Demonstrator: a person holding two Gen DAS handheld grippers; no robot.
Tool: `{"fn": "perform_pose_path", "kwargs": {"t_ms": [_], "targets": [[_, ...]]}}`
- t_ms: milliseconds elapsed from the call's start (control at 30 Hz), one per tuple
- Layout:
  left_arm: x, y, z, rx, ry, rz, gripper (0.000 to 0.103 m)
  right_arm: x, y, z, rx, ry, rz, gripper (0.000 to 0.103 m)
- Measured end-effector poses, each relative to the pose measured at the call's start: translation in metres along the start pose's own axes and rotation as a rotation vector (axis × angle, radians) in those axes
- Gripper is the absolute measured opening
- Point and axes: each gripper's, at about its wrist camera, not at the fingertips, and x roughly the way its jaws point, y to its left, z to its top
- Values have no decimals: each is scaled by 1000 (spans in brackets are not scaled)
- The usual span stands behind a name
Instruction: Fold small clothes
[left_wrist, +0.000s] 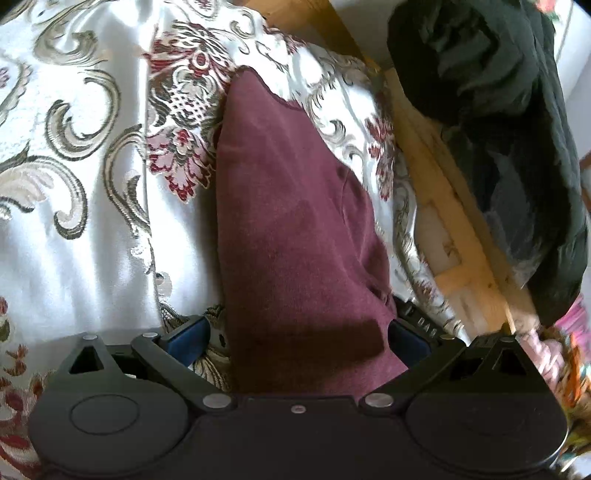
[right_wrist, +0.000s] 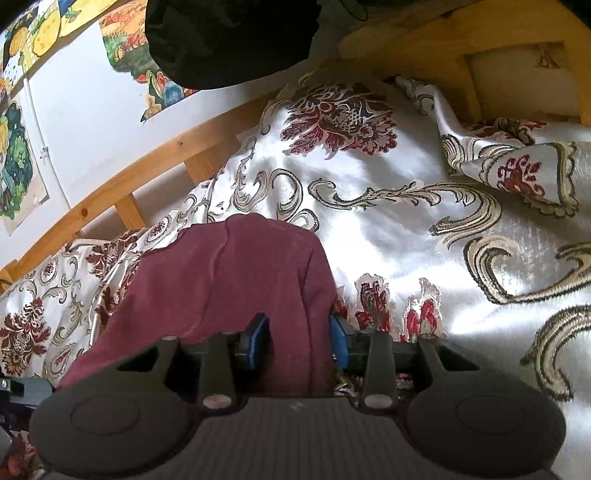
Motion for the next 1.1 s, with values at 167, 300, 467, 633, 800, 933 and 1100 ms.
{"fn": "perform_pose_path", "kwargs": {"t_ms": [167,300,467,633,800,933,1100], "targets": [[-9,15,3,-112,-51,-22,91,-1,-2,-2,15,-4,11,43],[-9,18,4,-117,-41,-10,84,-1,-2,-2,15,-5,11,44],[-6,12,5,-91,-18,18,81,-2,-2,-2,15,-5,10,44],[-4,13,8,-165,22,17,65,-2,-2,-2,14,-4,12,44],[-5,5,8,-142,24,56,57,0,-2,1,26,17,32,56],[-5,2,9,-128,28,74,52,6,8,14,75,98,171,103],[-5,0,9,-115,28,85,51,18,20,21,122,138,118,103]]}}
